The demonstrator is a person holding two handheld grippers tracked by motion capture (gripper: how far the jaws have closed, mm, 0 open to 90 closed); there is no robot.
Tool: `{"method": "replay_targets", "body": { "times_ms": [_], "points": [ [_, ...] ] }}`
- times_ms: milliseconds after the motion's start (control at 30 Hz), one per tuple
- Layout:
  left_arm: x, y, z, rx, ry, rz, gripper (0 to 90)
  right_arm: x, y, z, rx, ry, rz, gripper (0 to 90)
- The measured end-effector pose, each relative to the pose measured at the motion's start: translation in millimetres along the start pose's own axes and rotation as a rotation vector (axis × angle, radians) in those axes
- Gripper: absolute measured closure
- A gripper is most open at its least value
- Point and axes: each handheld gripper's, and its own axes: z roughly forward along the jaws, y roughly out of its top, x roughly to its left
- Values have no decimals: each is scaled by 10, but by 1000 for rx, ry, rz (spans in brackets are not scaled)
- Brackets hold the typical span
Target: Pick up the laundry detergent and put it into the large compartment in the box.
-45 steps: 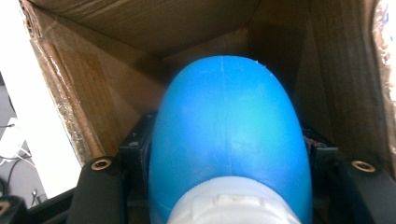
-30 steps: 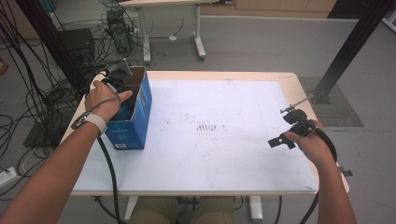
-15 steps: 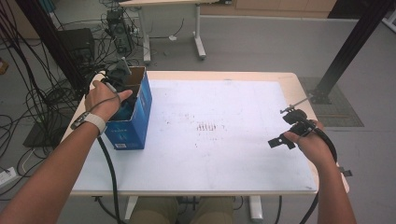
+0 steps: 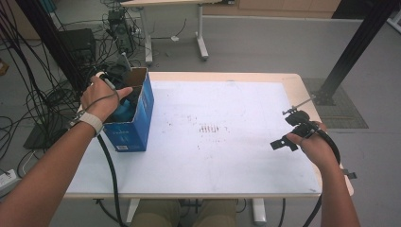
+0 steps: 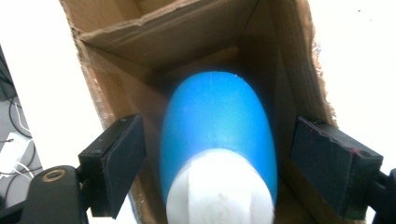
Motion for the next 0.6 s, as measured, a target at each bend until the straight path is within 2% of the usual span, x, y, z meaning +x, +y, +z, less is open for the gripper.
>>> {"method": "replay_targets", "body": {
  "times_ms": [133,267,400,600],
  "points": [
    [11,-11,-89,-14,-16,24,128,11,2,-21,-6,0,-6,95],
    [-8,-52,-200,-52,-4,32,110,23,3,-29,-3,-3,-7,95],
    [-1,-58,-296,-73,-16,53,76,32,0,-48,-2,-7,-6,95],
    [46,-37,-549,-94,-77,84,69,48,-9,-95,-3,-16,-6,95]
  ]
}}
